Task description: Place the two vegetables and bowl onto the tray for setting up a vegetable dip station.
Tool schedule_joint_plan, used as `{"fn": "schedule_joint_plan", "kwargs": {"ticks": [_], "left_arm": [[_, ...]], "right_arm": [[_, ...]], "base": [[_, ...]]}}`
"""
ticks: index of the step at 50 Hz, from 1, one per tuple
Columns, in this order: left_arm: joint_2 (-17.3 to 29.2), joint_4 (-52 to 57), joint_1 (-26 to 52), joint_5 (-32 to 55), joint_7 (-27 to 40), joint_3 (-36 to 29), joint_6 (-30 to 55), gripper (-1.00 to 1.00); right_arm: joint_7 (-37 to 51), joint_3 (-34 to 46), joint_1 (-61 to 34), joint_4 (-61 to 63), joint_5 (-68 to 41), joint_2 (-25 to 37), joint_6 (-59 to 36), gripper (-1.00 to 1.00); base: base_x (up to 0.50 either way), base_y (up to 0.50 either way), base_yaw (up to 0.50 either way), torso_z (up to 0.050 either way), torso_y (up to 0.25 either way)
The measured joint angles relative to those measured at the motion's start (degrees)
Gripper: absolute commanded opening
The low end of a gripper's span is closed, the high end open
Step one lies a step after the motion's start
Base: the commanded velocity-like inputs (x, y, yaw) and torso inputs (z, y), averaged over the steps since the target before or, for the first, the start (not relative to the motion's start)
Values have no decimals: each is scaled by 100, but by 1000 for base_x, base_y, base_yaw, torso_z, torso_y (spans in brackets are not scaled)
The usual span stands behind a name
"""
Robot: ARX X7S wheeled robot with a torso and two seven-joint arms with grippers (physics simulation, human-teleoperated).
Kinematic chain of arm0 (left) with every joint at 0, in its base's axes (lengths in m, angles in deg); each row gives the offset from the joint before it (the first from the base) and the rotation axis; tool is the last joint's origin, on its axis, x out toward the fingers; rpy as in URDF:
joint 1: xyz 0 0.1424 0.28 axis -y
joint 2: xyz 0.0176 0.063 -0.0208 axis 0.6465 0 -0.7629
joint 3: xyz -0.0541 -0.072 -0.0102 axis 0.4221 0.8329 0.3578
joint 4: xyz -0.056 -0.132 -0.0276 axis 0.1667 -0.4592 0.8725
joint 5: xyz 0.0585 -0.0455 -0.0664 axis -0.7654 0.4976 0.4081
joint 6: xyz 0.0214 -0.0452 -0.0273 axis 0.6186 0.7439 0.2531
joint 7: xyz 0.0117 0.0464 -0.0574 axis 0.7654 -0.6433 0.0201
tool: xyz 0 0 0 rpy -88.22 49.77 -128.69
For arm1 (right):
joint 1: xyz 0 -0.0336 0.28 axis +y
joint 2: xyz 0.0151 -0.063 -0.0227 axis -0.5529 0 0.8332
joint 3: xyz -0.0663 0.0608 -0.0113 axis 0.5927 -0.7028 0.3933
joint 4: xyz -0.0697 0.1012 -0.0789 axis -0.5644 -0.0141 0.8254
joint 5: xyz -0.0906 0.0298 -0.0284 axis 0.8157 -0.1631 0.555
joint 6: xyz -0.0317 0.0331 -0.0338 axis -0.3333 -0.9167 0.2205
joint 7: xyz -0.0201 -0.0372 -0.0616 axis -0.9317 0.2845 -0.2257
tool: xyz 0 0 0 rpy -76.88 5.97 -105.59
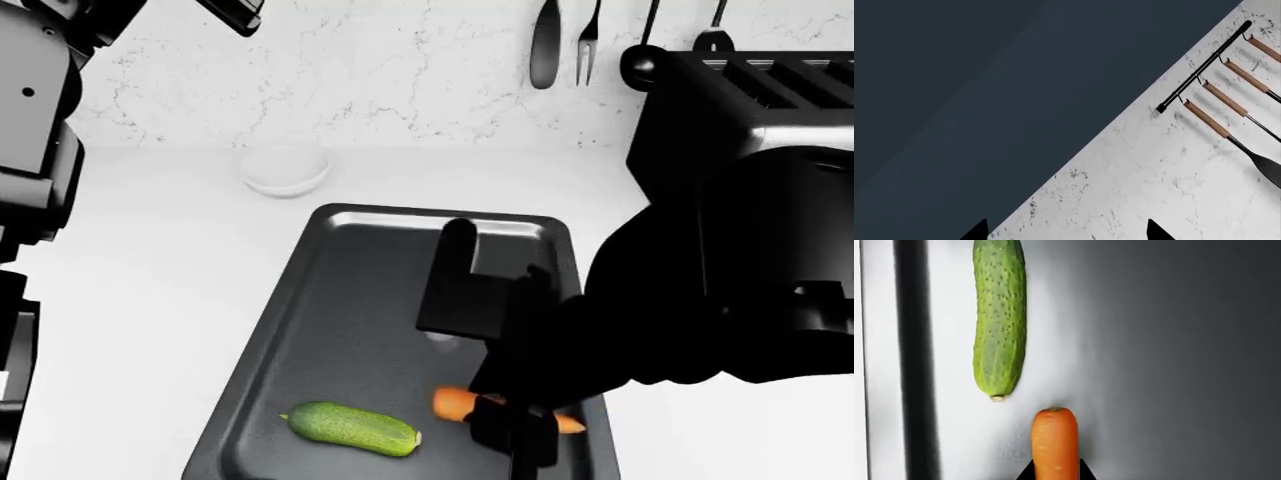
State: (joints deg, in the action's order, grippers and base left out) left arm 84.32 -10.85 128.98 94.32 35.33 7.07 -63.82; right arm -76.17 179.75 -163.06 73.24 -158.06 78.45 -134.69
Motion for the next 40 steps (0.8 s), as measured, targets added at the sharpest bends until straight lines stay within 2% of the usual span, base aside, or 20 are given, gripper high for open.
{"fn": "schedule_joint_plan", "kwargs": {"ticks": [19, 20, 40], "left_arm": [[5, 18, -22, 16, 22, 0, -4, 100], [6, 20, -24, 18, 23, 1, -3, 100], [5, 42, -13, 37, 37, 2, 18, 100]], "right_arm": [[69, 34, 92, 106, 7, -10, 16, -100], [70, 34, 94, 109, 10, -10, 17, 100], [-35, 10, 109, 181, 40, 35, 84, 100]], "base": [[0, 0, 0, 0, 0], [0, 0, 0, 0, 0], [0, 0, 0, 0, 0]]}}
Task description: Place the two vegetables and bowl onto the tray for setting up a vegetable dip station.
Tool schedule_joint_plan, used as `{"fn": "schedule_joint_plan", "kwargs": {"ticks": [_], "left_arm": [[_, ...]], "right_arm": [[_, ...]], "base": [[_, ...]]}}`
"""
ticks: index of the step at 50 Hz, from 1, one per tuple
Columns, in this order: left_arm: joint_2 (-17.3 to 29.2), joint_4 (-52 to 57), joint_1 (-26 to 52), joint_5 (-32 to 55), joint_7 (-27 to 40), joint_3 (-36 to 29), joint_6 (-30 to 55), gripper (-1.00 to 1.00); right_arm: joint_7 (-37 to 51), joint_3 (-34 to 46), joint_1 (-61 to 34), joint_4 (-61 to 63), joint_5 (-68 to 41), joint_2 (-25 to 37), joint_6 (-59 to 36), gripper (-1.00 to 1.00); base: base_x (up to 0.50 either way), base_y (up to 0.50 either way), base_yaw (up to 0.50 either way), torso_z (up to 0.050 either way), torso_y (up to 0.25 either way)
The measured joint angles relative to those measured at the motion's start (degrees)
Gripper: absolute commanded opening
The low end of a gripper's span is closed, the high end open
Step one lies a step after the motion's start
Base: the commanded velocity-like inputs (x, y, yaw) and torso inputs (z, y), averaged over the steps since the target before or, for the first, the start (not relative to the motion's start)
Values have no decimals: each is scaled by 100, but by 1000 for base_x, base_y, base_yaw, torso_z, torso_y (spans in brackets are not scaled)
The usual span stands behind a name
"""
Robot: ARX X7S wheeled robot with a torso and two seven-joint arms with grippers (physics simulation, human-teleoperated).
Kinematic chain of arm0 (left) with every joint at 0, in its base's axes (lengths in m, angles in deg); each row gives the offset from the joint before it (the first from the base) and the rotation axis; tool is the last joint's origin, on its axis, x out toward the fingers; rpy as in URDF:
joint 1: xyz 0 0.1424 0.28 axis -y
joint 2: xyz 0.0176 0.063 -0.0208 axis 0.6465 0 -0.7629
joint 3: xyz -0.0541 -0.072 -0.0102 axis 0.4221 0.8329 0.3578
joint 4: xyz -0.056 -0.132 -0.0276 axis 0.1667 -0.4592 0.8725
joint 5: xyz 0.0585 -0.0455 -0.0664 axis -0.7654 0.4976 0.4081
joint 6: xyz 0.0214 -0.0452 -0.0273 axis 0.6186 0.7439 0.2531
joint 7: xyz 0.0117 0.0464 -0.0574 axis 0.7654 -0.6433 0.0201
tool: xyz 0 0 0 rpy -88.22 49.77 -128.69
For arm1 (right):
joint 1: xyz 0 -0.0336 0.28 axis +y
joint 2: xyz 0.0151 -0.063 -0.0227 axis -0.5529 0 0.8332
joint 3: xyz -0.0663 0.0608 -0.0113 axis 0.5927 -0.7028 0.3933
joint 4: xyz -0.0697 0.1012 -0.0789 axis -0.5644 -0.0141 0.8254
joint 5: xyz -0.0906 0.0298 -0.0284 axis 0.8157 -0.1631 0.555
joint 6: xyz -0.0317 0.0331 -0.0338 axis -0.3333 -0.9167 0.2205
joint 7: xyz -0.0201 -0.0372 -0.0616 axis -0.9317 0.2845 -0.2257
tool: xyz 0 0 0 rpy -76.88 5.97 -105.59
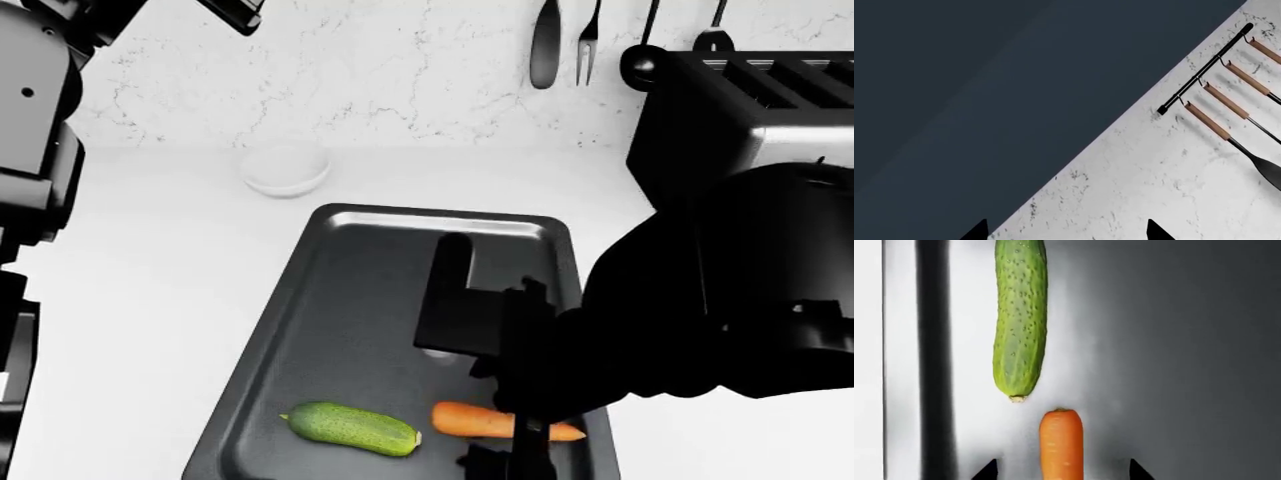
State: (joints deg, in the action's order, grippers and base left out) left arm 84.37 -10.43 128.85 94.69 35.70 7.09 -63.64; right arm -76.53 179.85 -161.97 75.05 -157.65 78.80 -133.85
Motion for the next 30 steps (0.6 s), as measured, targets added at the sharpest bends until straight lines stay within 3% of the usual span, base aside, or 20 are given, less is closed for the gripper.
{"fn": "schedule_joint_plan", "kwargs": {"ticks": [9, 18, 24, 30], "left_arm": [[-6, -29, 46, -6, -25, -21, 7, 100], [-191, -583, 236, -217, 32, -196, -43, 100], [-642, -1971, 650, -373, -178, -449, -667, 100], [-1081, -3376, 1098, -558, -826, -852, -980, 100]], "right_arm": [[7, -200, -314, -113, -101, 200, -5, 100], [643, -700, -846, -124, -722, 875, 187, 100], [1425, -1155, -842, 76, -807, 1438, 961, 100], [2518, -1598, -627, 349, -671, 1928, 1974, 100]], "base": [[0, 0, 0, 0, 0], [0, 0, 0, 0, 0], [0, 0, 0, 0, 0], [0, 0, 0, 0, 0]]}}
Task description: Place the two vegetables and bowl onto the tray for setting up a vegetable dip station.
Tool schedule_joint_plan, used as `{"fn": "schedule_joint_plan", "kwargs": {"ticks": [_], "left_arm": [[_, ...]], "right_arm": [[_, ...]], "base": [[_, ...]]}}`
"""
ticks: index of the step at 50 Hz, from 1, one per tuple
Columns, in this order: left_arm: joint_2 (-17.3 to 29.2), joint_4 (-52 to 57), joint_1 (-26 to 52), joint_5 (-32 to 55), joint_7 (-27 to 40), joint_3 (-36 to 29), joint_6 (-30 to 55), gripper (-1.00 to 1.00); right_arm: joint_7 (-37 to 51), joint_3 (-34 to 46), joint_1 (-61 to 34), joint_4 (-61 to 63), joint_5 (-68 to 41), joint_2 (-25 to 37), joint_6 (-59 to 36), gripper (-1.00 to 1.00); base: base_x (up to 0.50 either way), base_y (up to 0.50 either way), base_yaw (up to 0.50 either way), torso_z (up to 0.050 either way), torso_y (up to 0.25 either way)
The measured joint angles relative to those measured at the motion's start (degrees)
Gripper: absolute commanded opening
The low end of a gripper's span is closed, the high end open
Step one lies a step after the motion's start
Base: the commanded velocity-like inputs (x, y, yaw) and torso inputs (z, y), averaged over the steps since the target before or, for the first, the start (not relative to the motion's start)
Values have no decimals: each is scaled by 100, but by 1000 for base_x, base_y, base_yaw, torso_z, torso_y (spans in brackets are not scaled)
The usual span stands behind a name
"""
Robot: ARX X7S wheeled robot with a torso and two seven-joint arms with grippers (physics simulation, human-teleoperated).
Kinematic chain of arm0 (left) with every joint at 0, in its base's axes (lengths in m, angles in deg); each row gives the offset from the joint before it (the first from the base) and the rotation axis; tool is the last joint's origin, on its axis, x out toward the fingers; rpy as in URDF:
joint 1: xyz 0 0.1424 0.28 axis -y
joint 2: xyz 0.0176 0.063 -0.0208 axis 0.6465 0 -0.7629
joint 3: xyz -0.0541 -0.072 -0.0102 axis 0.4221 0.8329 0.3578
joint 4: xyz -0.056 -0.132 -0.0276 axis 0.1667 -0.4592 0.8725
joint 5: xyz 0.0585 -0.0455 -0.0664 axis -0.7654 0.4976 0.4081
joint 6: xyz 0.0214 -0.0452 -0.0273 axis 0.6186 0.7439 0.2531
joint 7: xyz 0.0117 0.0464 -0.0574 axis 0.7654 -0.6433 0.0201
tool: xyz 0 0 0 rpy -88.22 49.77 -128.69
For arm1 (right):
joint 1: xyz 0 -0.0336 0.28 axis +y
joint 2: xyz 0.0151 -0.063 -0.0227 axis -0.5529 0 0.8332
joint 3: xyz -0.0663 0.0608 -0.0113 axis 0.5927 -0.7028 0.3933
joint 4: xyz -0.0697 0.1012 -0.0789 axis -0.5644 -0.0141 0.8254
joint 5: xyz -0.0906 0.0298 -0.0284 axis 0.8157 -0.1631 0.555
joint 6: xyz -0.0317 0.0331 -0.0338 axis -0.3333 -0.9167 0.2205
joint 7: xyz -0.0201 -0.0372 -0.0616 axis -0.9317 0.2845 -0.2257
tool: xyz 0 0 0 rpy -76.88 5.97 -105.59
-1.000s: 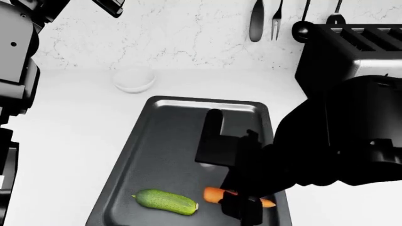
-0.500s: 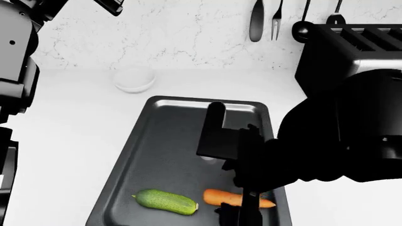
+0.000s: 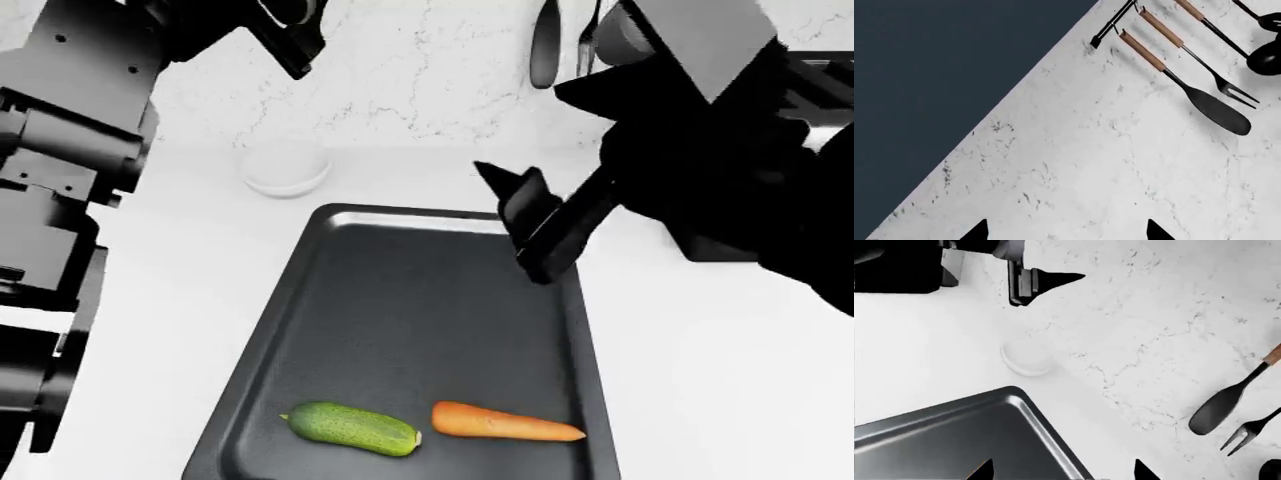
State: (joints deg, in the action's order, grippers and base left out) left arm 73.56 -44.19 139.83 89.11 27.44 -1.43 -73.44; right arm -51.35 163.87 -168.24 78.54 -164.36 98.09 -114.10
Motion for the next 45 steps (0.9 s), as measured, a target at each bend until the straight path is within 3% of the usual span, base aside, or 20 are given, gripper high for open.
{"fn": "schedule_joint_plan", "kwargs": {"ticks": [7, 22, 33, 45], "left_arm": [[-227, -860, 244, -234, -513, -744, -235, 100], [-350, -1518, 533, -285, -667, -2824, -631, 100], [-373, -1645, 849, -163, -1284, -4032, -493, 100], [-476, -1689, 1039, -32, -1983, -4412, -14, 100]], "right_arm": [[1423, -513, 126, 534, 11, 534, 1024, 100], [3924, -1337, 65, 2277, -138, 1704, 2271, 100], [4408, -1441, 209, 2826, -59, 2126, 2491, 100], [4576, -1507, 198, 2977, -278, 2223, 2476, 100]], "base": [[0, 0, 0, 0, 0], [0, 0, 0, 0, 0], [0, 0, 0, 0, 0], [0, 0, 0, 0, 0]]}}
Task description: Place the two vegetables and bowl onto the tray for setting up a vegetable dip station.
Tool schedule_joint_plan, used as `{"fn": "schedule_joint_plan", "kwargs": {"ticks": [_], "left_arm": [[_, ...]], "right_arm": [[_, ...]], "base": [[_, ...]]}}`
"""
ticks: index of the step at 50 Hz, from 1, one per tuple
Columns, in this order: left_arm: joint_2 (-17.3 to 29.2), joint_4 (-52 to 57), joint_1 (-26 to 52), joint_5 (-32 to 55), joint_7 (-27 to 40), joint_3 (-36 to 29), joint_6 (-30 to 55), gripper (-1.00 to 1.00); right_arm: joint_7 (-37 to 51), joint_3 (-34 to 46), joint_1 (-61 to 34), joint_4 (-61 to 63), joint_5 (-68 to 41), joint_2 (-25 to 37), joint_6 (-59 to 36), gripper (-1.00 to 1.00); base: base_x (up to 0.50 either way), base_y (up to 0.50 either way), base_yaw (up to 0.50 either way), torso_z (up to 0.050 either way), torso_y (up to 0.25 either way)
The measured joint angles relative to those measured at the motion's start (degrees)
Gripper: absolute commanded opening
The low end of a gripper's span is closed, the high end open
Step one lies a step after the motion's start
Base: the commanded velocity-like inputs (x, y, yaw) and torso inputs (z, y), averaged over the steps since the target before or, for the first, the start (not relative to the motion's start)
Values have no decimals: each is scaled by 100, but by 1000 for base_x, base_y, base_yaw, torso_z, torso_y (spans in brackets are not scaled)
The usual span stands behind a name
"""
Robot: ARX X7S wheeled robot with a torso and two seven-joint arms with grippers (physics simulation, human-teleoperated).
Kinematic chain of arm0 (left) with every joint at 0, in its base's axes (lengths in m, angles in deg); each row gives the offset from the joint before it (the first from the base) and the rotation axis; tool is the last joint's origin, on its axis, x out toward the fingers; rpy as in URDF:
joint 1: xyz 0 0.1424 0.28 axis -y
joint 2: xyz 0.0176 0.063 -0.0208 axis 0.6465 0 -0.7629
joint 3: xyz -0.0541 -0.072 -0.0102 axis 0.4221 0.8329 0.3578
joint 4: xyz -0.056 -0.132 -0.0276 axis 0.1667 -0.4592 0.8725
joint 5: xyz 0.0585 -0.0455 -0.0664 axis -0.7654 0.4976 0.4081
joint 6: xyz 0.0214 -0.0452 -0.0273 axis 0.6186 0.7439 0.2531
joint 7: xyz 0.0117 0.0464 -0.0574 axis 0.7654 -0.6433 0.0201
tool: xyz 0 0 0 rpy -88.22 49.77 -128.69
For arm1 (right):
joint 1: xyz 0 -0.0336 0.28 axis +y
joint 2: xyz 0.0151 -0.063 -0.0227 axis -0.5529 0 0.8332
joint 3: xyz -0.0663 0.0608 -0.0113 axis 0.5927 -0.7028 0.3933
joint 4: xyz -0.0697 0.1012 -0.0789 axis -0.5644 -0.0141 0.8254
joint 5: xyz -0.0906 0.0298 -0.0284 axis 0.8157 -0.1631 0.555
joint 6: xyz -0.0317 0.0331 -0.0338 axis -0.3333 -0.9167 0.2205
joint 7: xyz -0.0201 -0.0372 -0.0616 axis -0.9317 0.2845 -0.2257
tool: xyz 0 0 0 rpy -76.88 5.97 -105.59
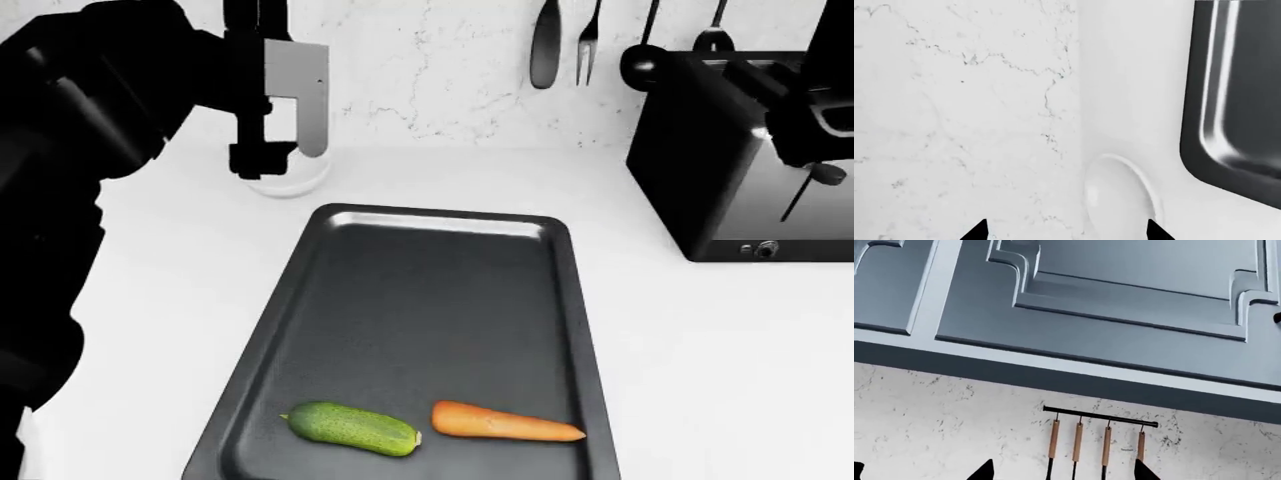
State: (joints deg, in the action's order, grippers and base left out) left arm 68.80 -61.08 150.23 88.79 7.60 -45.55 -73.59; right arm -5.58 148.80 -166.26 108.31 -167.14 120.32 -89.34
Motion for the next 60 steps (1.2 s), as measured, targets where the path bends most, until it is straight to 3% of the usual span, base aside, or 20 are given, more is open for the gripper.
{"fn": "schedule_joint_plan", "kwargs": {"ticks": [9, 21, 31, 47, 60], "left_arm": [[-58, -11, 10, 28, -231, 0, 169, 100], [-100, -16, 37, 39, -510, 74, 289, 100], [-138, -16, 62, 47, -874, 191, 399, 100], [-129, -16, -55, 15, -1184, 222, 438, 100], [-130, -18, -124, 4, -1175, 147, 490, 100]], "right_arm": [[-166, -70, 395, 325, -142, -106, -317, 100], [1236, -3859, 2935, 537, -2247, -1980, -3159, 100], [1836, -5468, 3807, 538, -3096, -2719, -4258, 100], [2037, -6344, 4219, 518, -3467, -3042, -4751, 100], [2200, -6222, 3621, 565, -3762, -3136, -4505, 100]], "base": [[0, 0, 0, 0, 0], [0, 0, 0, 0, 0], [0, 0, 0, 0, 0], [0, 0, 0, 0, 0], [0, 0, 0, 0, 0]]}}
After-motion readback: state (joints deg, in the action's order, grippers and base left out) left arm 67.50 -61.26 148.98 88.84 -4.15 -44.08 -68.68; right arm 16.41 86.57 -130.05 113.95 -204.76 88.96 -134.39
